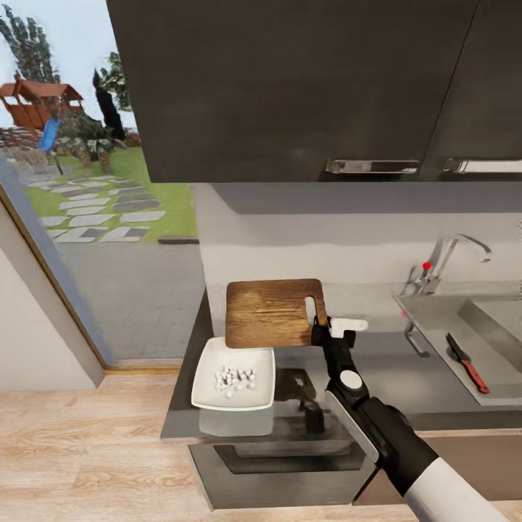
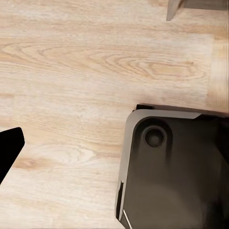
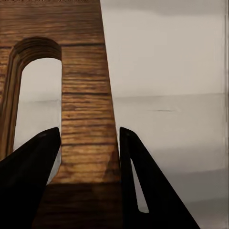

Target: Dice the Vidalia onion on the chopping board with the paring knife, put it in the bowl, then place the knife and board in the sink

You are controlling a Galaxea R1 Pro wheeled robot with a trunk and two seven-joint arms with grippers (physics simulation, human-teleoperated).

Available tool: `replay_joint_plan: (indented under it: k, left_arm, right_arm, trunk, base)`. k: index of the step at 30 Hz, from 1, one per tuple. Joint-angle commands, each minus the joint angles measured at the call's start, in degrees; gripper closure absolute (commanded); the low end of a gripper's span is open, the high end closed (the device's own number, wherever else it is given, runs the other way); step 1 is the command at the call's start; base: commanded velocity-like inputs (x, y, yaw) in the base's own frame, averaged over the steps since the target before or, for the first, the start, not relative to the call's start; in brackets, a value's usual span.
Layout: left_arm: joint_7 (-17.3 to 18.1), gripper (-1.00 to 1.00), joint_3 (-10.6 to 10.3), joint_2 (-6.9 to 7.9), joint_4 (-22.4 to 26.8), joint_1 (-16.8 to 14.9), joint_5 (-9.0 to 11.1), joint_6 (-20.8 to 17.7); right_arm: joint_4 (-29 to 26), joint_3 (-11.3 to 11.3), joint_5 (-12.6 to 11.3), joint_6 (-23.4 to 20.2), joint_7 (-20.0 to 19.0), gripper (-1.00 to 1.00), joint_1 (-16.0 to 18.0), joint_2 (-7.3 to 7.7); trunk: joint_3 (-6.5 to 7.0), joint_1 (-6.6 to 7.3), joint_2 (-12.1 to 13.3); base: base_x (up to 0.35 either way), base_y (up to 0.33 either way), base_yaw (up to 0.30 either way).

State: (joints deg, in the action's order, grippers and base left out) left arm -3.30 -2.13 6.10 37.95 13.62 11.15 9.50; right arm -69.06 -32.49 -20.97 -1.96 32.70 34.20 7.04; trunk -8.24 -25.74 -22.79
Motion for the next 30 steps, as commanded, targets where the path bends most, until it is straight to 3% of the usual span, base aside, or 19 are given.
replay_joint_plan:
  k: [1, 30]
  left_arm:
    - [-0.30, -1.00, -0.24, 0.05, 0.11, 0.02, 0.37, 0.08]
    - [-0.30, -1.00, -0.23, 0.05, 0.11, 0.01, 0.36, 0.08]
  right_arm:
    - [-0.23, -0.21, -0.12, -0.44, 0.47, 1.00, 0.08, 0.04]
    - [-0.37, -0.21, -0.14, -0.74, 0.52, 1.00, 0.08, 0.00]
  trunk:
    - [-0.11, -0.04, -0.13]
    - [-0.11, -0.04, -0.13]
  base:
    - [0.000, -0.304, 0.000]
    - [0.000, -0.304, 0.000]
